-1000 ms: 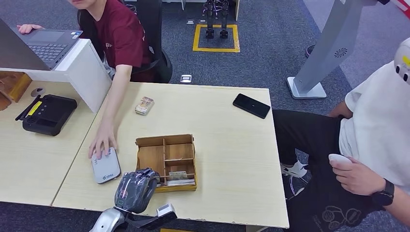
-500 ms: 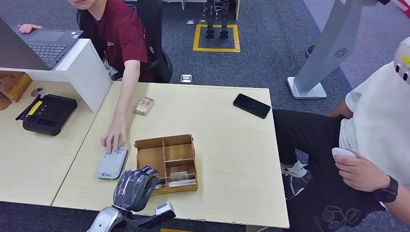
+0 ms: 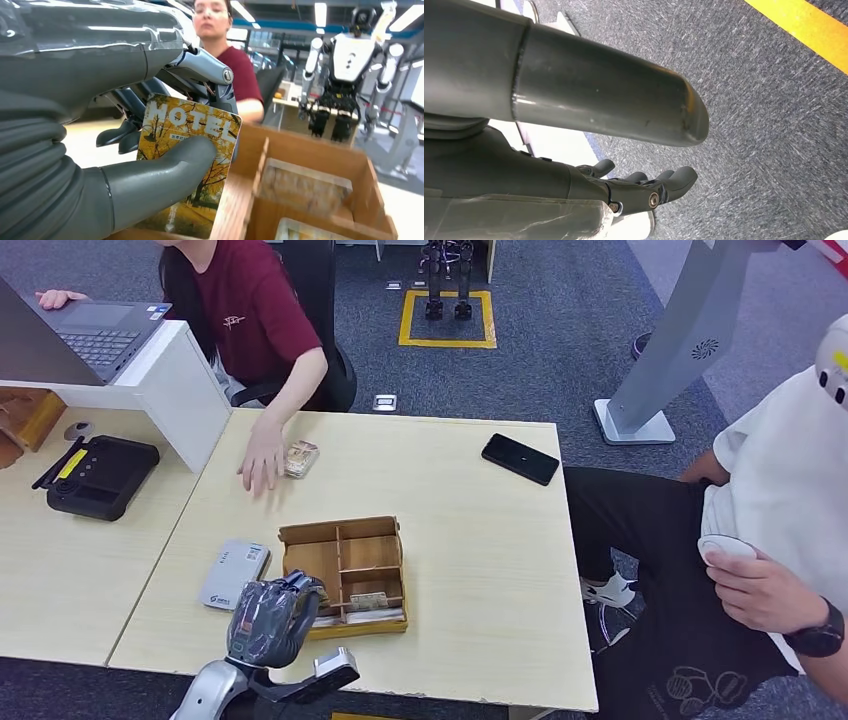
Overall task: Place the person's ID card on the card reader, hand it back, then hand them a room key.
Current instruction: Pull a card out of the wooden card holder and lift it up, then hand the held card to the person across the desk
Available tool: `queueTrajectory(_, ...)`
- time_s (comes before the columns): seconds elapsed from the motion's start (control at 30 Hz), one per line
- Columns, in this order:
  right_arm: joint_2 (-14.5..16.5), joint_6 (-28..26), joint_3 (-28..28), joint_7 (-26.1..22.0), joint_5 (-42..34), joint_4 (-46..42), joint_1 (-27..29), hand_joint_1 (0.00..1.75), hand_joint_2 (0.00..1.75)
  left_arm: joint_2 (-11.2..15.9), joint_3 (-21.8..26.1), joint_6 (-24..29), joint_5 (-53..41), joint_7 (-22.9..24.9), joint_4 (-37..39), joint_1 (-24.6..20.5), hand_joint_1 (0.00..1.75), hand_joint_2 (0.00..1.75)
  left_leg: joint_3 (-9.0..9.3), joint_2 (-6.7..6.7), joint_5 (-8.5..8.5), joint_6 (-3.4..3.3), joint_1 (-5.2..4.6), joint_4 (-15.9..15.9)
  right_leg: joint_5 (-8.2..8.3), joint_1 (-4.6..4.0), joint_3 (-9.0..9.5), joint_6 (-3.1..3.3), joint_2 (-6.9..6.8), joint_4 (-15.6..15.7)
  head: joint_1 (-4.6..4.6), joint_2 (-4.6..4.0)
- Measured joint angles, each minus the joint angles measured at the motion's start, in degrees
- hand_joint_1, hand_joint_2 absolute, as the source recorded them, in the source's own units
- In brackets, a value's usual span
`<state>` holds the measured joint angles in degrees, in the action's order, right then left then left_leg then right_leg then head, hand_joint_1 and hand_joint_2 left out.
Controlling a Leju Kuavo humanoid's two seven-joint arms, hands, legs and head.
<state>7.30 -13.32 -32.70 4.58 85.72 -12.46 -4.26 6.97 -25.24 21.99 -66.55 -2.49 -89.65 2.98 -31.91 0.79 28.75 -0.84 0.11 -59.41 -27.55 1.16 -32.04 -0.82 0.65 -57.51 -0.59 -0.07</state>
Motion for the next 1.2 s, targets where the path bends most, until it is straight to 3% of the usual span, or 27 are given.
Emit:
queueTrajectory(0.23, 0.00, -0.04, -0.02, 0.01, 0.27, 0.00, 0.12, 0.00, 0.00, -0.01, 2.52, 2.36, -0.53, 1.15, -2.75, -1.75, 1.75, 1.75, 0.00, 0.00, -0.01, 0.01, 0.00, 0.00, 0.00, 0.00, 0.00, 0.00, 0.00, 0.00, -0.02, 0.00)
queueTrajectory(0.57, 0.00, 0.10, 0.04, 0.24, 1.26, 0.00, 0.13, 0.00, 0.00, -0.92, 7.09, 3.81, -1.96, 4.75, -2.36, -9.51, 1.75, 1.75, 0.00, 0.01, -0.02, 0.02, 0.00, 0.00, 0.03, 0.00, 0.00, -0.01, 0.00, 0.00, 0.00, 0.00)
queueTrajectory(1.2, 0.00, 1.12, 1.17, 0.30, 2.57, 0.00, -0.46, 0.00, 0.00, -2.55, 14.52, 7.37, -5.43, 9.14, 15.07, -24.96, 1.75, 1.75, -0.01, 0.00, -0.04, 0.02, 0.01, -0.01, 0.03, 0.00, -0.01, 0.00, 0.00, -0.02, -0.01, 0.00)
